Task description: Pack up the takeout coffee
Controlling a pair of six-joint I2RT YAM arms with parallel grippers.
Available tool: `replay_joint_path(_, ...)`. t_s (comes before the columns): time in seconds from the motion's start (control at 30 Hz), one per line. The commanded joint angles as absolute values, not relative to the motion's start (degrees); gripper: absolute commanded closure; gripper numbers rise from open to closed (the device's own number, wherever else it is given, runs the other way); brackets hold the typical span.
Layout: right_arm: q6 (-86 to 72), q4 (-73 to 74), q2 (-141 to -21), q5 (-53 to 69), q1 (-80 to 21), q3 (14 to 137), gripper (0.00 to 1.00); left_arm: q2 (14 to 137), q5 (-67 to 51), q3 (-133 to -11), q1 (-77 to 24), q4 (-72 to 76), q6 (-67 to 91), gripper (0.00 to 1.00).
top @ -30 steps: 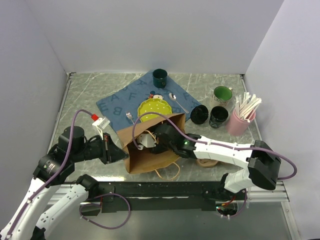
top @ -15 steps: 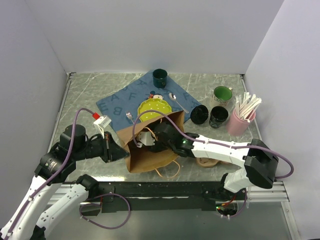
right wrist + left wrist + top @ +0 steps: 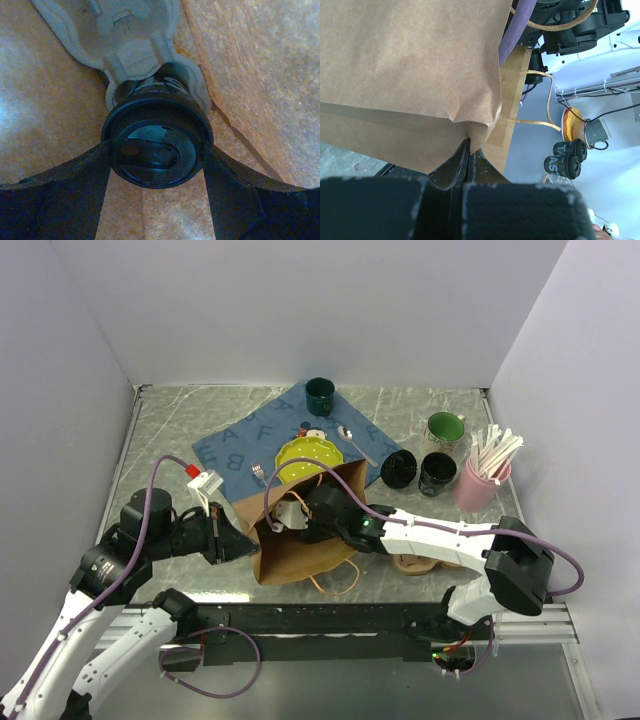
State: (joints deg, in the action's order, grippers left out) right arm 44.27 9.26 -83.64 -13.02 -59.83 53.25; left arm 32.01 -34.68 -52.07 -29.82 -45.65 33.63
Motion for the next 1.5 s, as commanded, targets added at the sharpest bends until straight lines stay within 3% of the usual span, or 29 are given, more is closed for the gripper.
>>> replay_joint_path(0.0, 38.76, 11.6, -86.92, -13.18, -57.83, 52.03, 0.44, 32.08, -38.58, -53.0, -30.15, -47.81, 33.31, 0.99)
replay_joint_path(0.2, 38.41, 11.78, -87.36, -13.01, -57.74, 52.56, 0.38, 31.99, -38.67, -52.91, -30.15, -47.2, 33.4, 0.99)
replay_joint_path(0.37, 38.41, 12.66, -87.1, -13.01, -57.66, 53.52, 0.21, 32.78, -38.23, -53.7, -30.15, -47.46, 32.52, 0.99)
replay_joint_path(0.63, 39.02, 16.26, -84.9, -12.66, -57.57, 56.16, 0.09, 33.66, -37.71, -54.75, -30.15, -47.11, 31.99, 0.99)
replay_joint_path(0.7, 39.02, 17.66, -84.2, -12.74, -57.48, 56.69, 0.0, 34.01, -37.62, -55.02, -30.15, -47.02, 32.08, 0.99)
replay_joint_path(1.47, 37.71, 29.79, -78.14, -12.22, -57.57, 61.7, 0.01, 34.89, -36.12, -56.69, -30.15, -47.2, 33.05, 0.99)
